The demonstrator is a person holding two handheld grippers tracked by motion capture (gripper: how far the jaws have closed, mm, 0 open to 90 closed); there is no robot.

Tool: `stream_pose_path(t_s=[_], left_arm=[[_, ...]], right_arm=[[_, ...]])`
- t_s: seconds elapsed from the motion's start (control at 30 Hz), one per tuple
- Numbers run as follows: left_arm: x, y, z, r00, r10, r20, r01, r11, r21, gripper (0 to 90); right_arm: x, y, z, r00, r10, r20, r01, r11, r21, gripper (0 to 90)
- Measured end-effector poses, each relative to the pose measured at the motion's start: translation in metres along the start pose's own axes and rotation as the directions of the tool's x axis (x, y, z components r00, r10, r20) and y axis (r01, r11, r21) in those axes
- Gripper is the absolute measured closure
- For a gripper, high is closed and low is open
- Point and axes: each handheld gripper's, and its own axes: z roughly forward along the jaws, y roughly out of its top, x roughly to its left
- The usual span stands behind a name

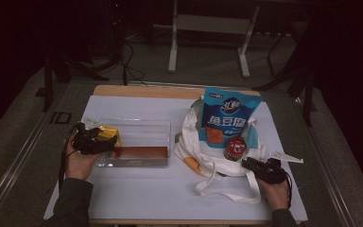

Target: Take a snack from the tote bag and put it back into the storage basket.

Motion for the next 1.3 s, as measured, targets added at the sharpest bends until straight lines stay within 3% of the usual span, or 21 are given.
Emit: stream_pose_path(t_s=[0.1, 0.2, 0.4, 0.67, 1.3], left_arm=[[-0.001, 0.000, -0.003, 0.9997, 0.008, -0.022, -0.008, 0.9998, -0.015, 23.4], [0.001, 0.002, -0.011, 0.9999, -0.008, 0.009, 0.008, 0.9988, -0.049, 22.7], [0.001, 0.006, -0.019, 1.0000, 0.007, -0.003, -0.007, 0.9984, -0.057, 24.1], [0.000, 0.009, -0.020, 0.9999, 0.010, -0.005, -0.010, 0.9974, -0.072, 25.0], [-0.006, 0.013, -0.024, 0.9990, 0.025, 0.037, -0.021, 0.9952, -0.095, 25.8]], right_arm=[[0.000, 0.000, 0.000, 1.0000, 0.001, 0.000, -0.001, 1.000, 0.001, 62.1], [0.000, 0.000, 0.000, 1.0000, 0.000, 0.000, 0.000, 1.000, 0.002, 62.0], [0.000, 0.000, 0.000, 1.0000, 0.000, 0.001, 0.000, 1.000, 0.002, 62.1], [0.000, 0.000, 0.000, 1.0000, 0.000, 0.000, 0.000, 1.000, 0.003, 62.0], [0.000, 0.000, 0.000, 1.0000, -0.002, 0.000, 0.002, 1.000, 0.002, 62.0]])
